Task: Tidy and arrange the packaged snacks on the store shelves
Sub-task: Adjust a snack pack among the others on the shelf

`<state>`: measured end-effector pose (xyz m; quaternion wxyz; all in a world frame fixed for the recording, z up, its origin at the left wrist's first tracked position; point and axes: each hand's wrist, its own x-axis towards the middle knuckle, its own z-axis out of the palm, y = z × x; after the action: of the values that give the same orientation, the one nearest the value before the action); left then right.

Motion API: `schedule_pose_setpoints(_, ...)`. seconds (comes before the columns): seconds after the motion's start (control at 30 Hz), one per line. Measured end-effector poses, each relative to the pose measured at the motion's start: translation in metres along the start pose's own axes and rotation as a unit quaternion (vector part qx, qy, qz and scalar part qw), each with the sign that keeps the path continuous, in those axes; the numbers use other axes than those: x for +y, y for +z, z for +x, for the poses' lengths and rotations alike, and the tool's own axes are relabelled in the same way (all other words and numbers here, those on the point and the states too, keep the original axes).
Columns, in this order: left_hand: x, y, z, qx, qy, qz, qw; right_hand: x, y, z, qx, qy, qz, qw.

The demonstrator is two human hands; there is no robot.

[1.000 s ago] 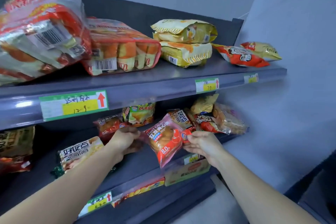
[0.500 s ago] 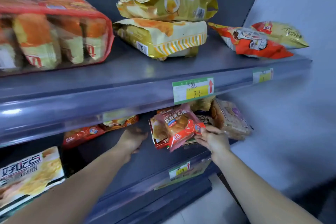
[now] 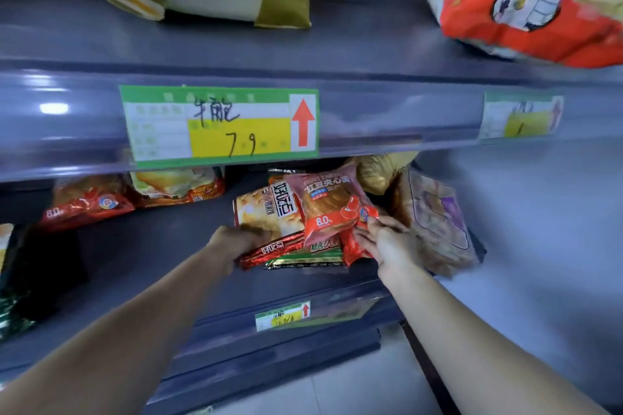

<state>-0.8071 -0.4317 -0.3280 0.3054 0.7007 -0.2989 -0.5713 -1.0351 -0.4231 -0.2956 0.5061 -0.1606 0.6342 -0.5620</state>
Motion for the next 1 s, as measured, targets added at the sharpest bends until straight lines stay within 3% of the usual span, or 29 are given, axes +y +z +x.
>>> schedule_pose_setpoints(0.3,-0.009,-0.019,0.001,0.017,-0.047,-0.192,0.980,0.006,0.011,0.019,-0.051,0.031,-0.015,0.998)
schedule_pose_setpoints(0.47,0.002,-0.040,-0.006,0.153,0.025,-0.267,0.951,0.015,0.030,0.013,-0.096,0.002,-0.091,0.991)
schedule_pose_setpoints(0.57,0.004,-0.050,-0.014,0.178,0.041,-0.296,0.938,0.024,0.038,0.005,-0.104,0.016,-0.109,0.988)
schedule_pose_setpoints(0.8,-0.001,-0.063,-0.039,0.142,0.021,-0.373,0.917,0.047,0.029,-0.007,-0.149,-0.020,-0.244,0.958)
schedule_pose_setpoints(1.0,0.001,-0.062,-0.052,0.083,0.027,-0.367,0.926,0.053,0.035,-0.026,-0.225,-0.030,-0.330,0.916)
